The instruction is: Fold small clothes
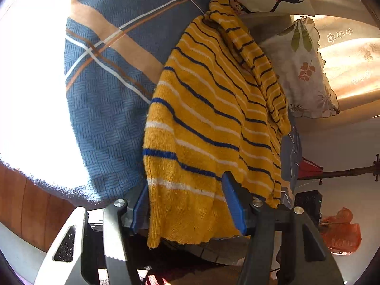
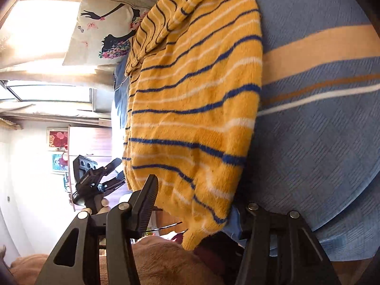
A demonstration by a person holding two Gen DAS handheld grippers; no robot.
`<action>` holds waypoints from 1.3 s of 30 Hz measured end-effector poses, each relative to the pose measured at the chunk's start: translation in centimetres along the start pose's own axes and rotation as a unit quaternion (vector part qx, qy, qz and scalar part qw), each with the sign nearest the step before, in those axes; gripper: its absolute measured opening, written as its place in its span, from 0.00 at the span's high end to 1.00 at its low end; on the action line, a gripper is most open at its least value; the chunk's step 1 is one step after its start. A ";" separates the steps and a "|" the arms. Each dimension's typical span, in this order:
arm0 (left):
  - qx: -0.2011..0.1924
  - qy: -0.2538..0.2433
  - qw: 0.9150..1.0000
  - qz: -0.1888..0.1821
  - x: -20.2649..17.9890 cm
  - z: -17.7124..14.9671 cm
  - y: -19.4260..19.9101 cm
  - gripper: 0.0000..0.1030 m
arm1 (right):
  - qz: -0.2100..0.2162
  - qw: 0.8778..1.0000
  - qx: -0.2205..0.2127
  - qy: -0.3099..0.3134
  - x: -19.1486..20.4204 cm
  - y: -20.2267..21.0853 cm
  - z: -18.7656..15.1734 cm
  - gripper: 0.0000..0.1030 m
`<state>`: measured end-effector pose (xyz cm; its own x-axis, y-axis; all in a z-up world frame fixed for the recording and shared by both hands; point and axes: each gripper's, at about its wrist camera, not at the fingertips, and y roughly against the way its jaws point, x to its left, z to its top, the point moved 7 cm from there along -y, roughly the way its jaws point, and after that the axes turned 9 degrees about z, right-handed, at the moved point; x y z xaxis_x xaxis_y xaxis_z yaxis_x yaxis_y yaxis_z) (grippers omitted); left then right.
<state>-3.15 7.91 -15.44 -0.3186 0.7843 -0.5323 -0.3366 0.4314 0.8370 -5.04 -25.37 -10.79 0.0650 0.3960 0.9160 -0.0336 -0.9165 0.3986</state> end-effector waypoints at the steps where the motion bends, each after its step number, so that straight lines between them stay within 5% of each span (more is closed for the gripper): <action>1: -0.001 0.001 1.000 -0.005 0.0 -0.3 0.1 0.44 | 0.005 1.000 0.002 0.001 0.2 -0.2 -0.3 0.45; 6: -0.006 0.001 1.000 -0.011 -0.6 -0.8 -0.2 0.44 | 0.004 1.000 0.009 0.012 0.8 -1.1 -1.3 0.44; 8: -0.012 0.011 1.000 0.012 -0.4 -0.6 -0.5 0.64 | -0.010 1.000 0.003 0.020 1.1 -1.3 -1.4 0.45; 9: -0.009 0.019 0.999 0.025 -0.1 -0.5 -0.9 0.94 | -0.016 1.000 0.000 0.022 1.5 -1.9 -0.8 0.47; 12: -0.011 0.056 0.998 0.019 0.6 -0.3 -1.1 0.92 | -0.053 0.998 0.018 0.026 1.2 -2.5 -1.0 0.91; 23: -0.057 0.086 0.994 -0.019 -0.1 -2.3 4.6 0.93 | 0.017 0.996 0.044 0.072 5.1 1.4 -2.5 0.93; 29: -0.072 0.092 0.993 -0.022 -0.9 -2.1 5.2 0.93 | 0.032 0.998 0.029 0.055 4.6 2.0 -0.5 0.93; 34: -0.097 0.073 0.992 -0.009 -2.8 1.3 5.8 0.93 | 0.035 0.996 0.029 0.077 6.2 1.9 2.6 0.93; 39: -0.124 0.036 0.992 -0.001 -6.1 7.9 5.1 0.93 | 0.052 0.993 -0.024 0.099 9.6 2.2 10.0 0.93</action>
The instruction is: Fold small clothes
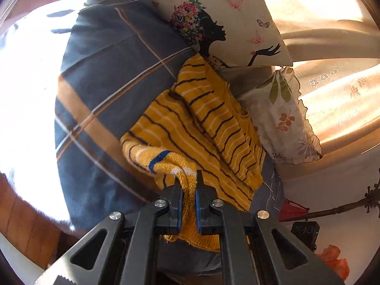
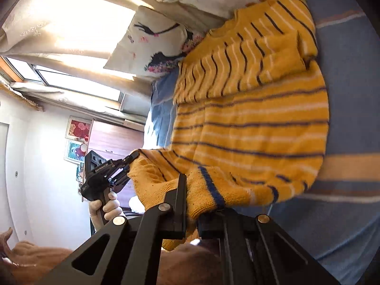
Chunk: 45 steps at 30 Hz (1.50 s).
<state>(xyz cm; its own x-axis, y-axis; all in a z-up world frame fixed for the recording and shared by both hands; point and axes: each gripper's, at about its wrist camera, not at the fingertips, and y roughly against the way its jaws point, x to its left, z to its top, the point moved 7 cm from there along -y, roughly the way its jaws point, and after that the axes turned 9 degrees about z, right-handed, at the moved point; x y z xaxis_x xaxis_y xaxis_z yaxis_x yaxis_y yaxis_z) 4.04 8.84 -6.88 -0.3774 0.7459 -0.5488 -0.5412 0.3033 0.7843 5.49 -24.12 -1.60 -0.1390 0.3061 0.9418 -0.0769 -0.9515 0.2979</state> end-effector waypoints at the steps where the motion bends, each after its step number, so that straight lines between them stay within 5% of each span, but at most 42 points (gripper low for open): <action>1: -0.007 -0.017 1.000 0.004 -1.1 1.5 -0.7 0.93 | 0.000 1.000 -0.012 0.004 0.2 -0.1 1.7 0.93; 11: -0.031 -0.119 0.992 0.041 -10.0 15.3 -12.6 0.92 | -0.088 0.990 -0.114 -0.011 -4.0 -2.9 19.9 0.93; 18: 0.019 -0.117 0.993 0.020 -11.0 18.0 -18.7 0.81 | -0.117 0.975 -0.159 -0.105 -11.9 -3.2 23.9 0.91; 20: 0.026 -0.110 0.994 -0.002 -10.8 18.0 -18.8 0.69 | -0.093 0.970 -0.179 -0.134 -13.1 -2.9 24.1 0.80; 22: 0.025 -0.099 0.995 -0.023 -10.5 18.2 -18.2 0.58 | -0.071 0.961 -0.216 -0.159 -14.1 -1.9 24.3 0.43; 27: 0.027 -0.087 0.995 -0.032 -9.6 18.6 -16.4 0.51 | -0.038 0.938 -0.282 -0.198 -15.4 0.8 25.3 0.39; 32: 0.020 -0.097 0.995 0.012 -7.2 17.7 -14.4 0.47 | -0.115 0.948 -0.258 -0.143 -13.4 2.9 23.8 0.35; 37: 0.020 -0.074 0.996 0.049 -3.0 15.4 -11.9 0.47 | -0.204 0.959 -0.176 -0.083 -11.2 3.5 17.0 0.34; 45: 0.034 -0.008 0.998 0.049 1.8 9.6 -10.6 0.38 | -0.137 0.971 -0.149 -0.131 -11.4 3.0 6.8 0.34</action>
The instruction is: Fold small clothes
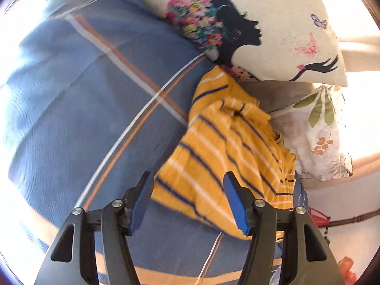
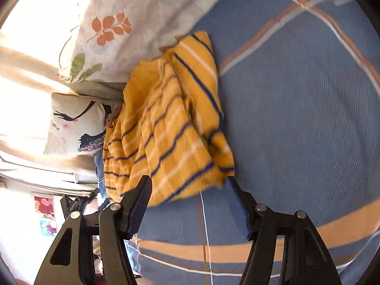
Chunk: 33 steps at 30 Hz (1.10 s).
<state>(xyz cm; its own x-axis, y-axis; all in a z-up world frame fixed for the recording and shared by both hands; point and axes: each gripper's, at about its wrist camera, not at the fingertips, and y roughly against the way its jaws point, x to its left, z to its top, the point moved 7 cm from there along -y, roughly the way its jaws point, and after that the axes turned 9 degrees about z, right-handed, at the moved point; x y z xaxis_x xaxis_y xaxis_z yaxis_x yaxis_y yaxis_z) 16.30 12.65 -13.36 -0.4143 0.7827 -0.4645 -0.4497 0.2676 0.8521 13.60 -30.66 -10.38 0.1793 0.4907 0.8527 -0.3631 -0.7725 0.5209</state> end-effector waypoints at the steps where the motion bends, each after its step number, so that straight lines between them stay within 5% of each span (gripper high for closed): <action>1: 0.005 0.010 1.000 -0.007 0.2 -0.7 -0.4 0.33 | 0.005 1.000 0.005 -0.011 -0.5 -0.6 -0.7 0.34; 6: 0.039 0.027 0.999 -0.028 0.3 -2.0 -3.0 0.33 | 0.028 0.999 0.001 -0.024 -1.0 -1.8 -1.5 0.34; 13: -0.018 -0.034 0.999 -0.016 -1.2 1.5 -2.2 0.27 | -0.009 0.999 -0.029 0.007 -0.4 -2.7 2.1 0.34; 23: 0.050 -0.083 0.993 -0.066 -4.5 3.1 -7.0 0.22 | -0.006 0.998 -0.052 0.023 1.4 -5.7 4.7 0.22; 26: 0.039 -0.136 0.990 -0.012 -6.6 2.4 -7.4 0.19 | -0.031 0.998 -0.053 0.032 2.2 -6.6 4.9 0.29; 27: 0.041 -0.145 0.989 0.002 -7.1 2.2 -7.6 0.38 | -0.047 0.997 -0.046 0.033 2.2 -6.8 4.9 0.54; 28: 0.048 -0.145 0.988 0.013 -7.2 2.0 -7.8 0.73 | -0.051 0.998 -0.027 0.027 1.9 -7.2 5.0 0.72; 33: 0.064 -0.083 0.994 -0.028 -6.7 2.1 -5.3 0.80 | 0.020 1.000 0.000 -0.008 2.8 -5.5 5.2 0.78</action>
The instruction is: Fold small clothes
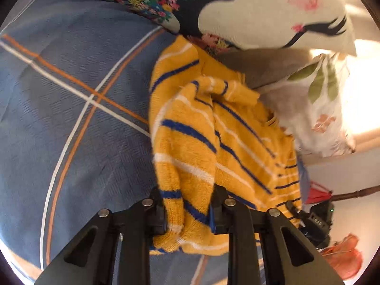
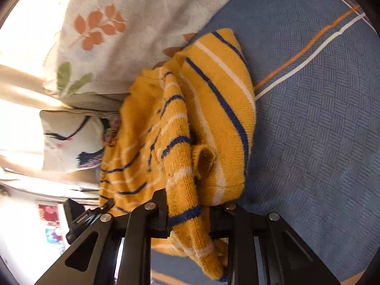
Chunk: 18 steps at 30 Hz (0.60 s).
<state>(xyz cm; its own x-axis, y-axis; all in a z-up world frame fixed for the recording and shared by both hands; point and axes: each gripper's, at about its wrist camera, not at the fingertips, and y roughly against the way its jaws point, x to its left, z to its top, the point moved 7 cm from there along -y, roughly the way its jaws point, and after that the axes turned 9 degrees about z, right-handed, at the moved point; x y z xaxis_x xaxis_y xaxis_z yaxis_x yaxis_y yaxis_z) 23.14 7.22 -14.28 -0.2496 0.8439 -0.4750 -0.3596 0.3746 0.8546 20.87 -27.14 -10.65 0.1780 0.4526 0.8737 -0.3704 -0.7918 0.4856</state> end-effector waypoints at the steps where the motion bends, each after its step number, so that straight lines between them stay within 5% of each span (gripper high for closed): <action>1: -0.008 0.004 1.000 -0.008 -0.1 -0.3 1.2 0.85 | 0.010 1.000 0.005 0.003 0.5 0.6 -0.2 0.78; 5: -0.020 0.016 0.999 -0.022 0.1 -2.6 4.9 0.89 | 0.027 0.999 0.039 0.024 2.2 2.9 -2.7 0.78; 9: -0.015 0.019 1.000 0.002 1.2 -6.7 5.8 0.89 | 0.019 0.998 0.063 0.025 0.7 5.3 -6.6 0.78; 11: -0.008 0.024 0.999 0.019 2.6 -8.7 6.3 0.88 | -0.021 0.997 0.067 0.037 -1.4 5.6 -8.1 0.76; 14: -0.009 0.047 0.998 0.051 4.7 -10.6 5.7 0.88 | -0.104 0.991 0.062 0.062 -4.2 6.5 -8.6 0.59; 18: -0.042 0.063 0.996 0.047 5.9 -11.3 8.6 0.88 | -0.108 0.990 0.020 0.086 -3.1 9.4 -7.9 0.52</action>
<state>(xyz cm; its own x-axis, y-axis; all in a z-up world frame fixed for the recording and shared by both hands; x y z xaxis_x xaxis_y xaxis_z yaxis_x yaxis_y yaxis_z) 8.41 11.11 -12.10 -0.3942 0.8172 -0.4204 -0.4025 0.2577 0.8784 9.65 -32.81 -9.00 0.0901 0.6734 0.7337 -0.3028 -0.6833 0.6643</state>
